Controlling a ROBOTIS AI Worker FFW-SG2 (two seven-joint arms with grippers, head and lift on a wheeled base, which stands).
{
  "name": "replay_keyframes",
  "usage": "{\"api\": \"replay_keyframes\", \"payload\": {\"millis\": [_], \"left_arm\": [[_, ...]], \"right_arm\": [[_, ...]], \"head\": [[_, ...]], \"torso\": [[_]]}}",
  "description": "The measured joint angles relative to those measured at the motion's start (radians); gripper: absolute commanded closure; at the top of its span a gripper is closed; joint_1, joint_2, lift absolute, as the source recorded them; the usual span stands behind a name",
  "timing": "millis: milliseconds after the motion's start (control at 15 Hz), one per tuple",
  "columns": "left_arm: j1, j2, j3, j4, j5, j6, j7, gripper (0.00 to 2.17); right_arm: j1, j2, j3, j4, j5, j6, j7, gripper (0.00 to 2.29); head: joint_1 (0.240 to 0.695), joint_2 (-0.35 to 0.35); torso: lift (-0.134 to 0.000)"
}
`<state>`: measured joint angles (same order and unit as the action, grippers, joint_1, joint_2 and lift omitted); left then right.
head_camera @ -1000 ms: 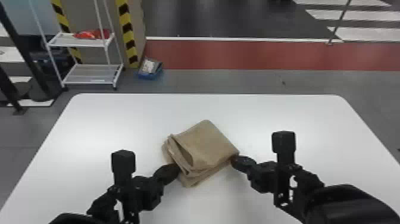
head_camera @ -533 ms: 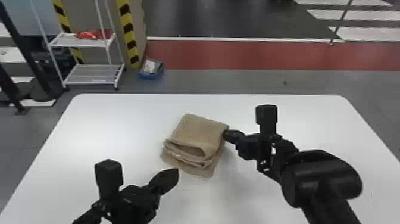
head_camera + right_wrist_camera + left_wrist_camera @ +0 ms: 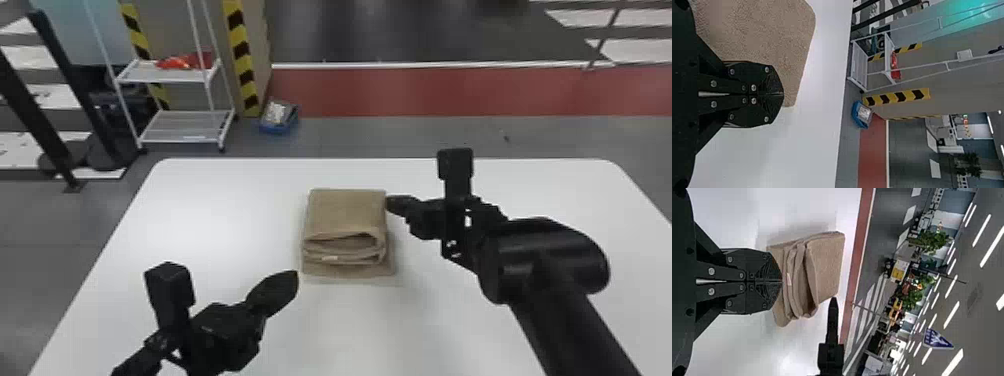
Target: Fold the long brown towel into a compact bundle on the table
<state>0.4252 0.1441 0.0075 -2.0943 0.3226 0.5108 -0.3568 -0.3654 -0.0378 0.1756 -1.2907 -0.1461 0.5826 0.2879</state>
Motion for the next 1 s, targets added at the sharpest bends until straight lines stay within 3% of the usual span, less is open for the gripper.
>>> {"api": "replay_keyframes", "payload": {"millis": [67, 133, 200, 267, 333, 600, 800, 1000], "left_arm": [[-0.01, 0.0, 0.005, 0.018, 0.002, -0.022, 0.03, 1.67], [-0.014, -0.001, 0.006, 0.031, 0.002, -0.066, 0.07, 1.5], [-0.014, -0.001, 0.002, 0.037, 0.001, -0.127, 0.113, 1.18], [-0.013, -0.001, -0.006, 0.041, -0.005, -0.187, 0.151, 0.56], [-0.013, -0.001, -0.022, 0.048, -0.024, -0.272, 0.2, 0.07], [-0.026, -0.005, -0.092, 0.101, -0.151, -0.533, 0.326, 0.01], [-0.009, -0.009, -0.12, 0.126, -0.198, -0.623, 0.445, 0.03], [0.036, -0.012, -0.106, 0.129, -0.23, -0.659, 0.468, 0.03]], "right_arm": [[0.037, -0.003, -0.025, -0.045, -0.009, 0.002, 0.0, 1.61], [0.086, -0.007, -0.052, -0.113, -0.019, 0.005, 0.0, 0.87], [0.144, -0.012, -0.077, -0.204, -0.024, 0.009, 0.001, 0.06], [0.198, -0.02, -0.094, -0.294, -0.024, 0.011, 0.002, 0.0], [0.262, -0.032, -0.108, -0.395, -0.017, 0.004, 0.002, 0.0], [0.487, -0.056, -0.131, -0.67, 0.01, -0.078, 0.001, 0.04], [0.623, -0.057, -0.139, -0.743, 0.004, -0.147, -0.033, 0.04], [0.781, -0.058, -0.149, -0.8, -0.004, -0.315, -0.055, 0.04]], "head": [[0.695, 0.058], [0.695, 0.06], [0.695, 0.06], [0.695, 0.059], [0.695, 0.057], [0.695, 0.046], [0.695, 0.051], [0.695, 0.058]], "torso": [[-0.109], [-0.109], [-0.109], [-0.109], [-0.109], [-0.109], [-0.109], [-0.109]]}}
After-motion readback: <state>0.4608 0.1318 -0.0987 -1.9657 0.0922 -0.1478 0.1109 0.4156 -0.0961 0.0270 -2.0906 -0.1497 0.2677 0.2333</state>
